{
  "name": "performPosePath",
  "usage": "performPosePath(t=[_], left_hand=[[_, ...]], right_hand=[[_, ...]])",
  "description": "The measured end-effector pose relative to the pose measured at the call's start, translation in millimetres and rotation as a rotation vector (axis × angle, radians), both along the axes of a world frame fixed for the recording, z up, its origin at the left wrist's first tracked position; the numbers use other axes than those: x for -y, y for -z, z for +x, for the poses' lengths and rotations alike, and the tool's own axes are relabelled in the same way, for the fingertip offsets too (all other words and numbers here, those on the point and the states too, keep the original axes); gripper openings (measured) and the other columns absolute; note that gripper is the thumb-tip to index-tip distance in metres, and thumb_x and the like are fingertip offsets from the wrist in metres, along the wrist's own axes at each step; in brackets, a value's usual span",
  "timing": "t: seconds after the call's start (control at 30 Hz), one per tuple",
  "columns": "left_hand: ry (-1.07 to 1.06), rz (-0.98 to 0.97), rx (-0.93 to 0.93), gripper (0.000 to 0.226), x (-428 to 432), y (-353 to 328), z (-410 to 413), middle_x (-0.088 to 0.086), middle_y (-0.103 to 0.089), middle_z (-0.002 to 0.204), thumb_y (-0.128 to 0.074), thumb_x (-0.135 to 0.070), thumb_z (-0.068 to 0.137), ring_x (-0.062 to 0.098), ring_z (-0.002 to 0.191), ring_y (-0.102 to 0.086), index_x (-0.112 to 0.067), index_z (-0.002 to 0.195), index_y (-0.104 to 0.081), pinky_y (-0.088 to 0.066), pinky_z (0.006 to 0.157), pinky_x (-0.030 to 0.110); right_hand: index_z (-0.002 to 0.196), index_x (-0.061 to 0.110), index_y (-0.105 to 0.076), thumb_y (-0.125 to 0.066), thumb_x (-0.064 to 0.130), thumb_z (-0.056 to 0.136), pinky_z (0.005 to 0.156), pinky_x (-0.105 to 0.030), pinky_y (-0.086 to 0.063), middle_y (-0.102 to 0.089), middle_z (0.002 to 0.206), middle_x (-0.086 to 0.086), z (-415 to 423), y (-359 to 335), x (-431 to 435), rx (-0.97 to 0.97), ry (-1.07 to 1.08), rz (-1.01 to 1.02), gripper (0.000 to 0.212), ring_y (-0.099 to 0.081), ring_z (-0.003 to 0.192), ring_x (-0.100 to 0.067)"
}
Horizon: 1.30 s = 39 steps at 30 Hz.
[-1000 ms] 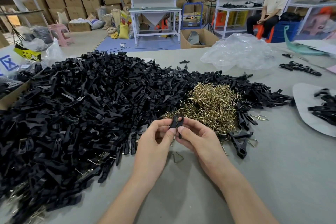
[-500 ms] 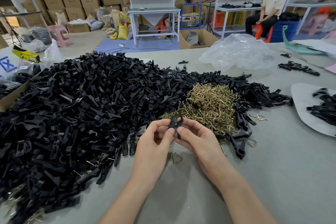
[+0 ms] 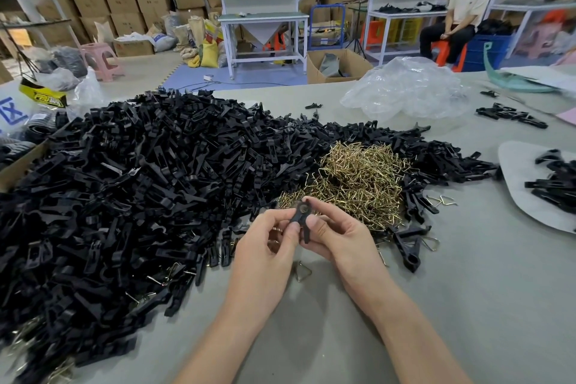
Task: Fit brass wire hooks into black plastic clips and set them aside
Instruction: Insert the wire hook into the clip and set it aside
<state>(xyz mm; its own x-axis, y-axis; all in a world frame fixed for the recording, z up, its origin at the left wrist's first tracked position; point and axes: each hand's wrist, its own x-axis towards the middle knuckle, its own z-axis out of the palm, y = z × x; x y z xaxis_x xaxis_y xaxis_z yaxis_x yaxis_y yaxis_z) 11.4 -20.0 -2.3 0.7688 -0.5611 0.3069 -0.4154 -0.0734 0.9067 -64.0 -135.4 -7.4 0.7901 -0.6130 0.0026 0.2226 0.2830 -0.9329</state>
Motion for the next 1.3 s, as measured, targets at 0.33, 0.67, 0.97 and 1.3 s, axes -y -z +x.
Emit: performPosePath(t=[0.33,0.67,0.97,1.3], left_hand=[[0.063,-0.007,0.102,0.033,-1,-3,0,-0.018,-0.06,0.098,-0.058,-0.011,0.099,0.002,0.08,-0.062,-0.038,0.115,-0.067,-0.044,0.06,0.008],[-0.094,0.646,0.614,0.029,-8,12,17,-0.005,-0.058,0.112,-0.054,-0.042,0.097,0.021,0.106,-0.054,-0.029,0.12,-0.065,-0.039,0.091,0.037],[-0.074,0.691,0.651,0.021,-2,13,22,-0.01,-0.053,0.11,-0.045,-0.043,0.101,0.016,0.107,-0.051,-0.033,0.114,-0.059,-0.037,0.091,0.031],[-0.011,0.35,0.459,0.022,-2,8,17,-0.018,-0.058,0.099,-0.059,-0.021,0.099,0.005,0.099,-0.05,-0.035,0.113,-0.068,-0.04,0.09,0.024]], right_hand=[[0.109,0.022,-0.077,-0.072,0.03,0.081,0.087,-0.031,-0.059,-0.073,0.118,-0.011,-6,-1,4,0.063,-0.118,0.058,0.03,-0.07,0.105,-0.02],[0.098,0.01,-0.068,-0.065,0.022,0.078,0.081,-0.029,-0.054,-0.075,0.098,-0.003,-7,-7,14,0.129,0.167,0.221,0.024,-0.066,0.082,-0.011],[0.086,0.017,-0.073,-0.064,0.023,0.084,0.085,-0.032,-0.053,-0.075,0.094,-0.003,-7,-8,14,0.064,0.182,0.215,0.011,-0.066,0.087,-0.015],[0.092,0.011,-0.071,-0.064,0.025,0.081,0.08,-0.03,-0.054,-0.074,0.088,-0.002,-6,-8,14,0.061,0.126,0.233,0.019,-0.067,0.077,-0.011]])
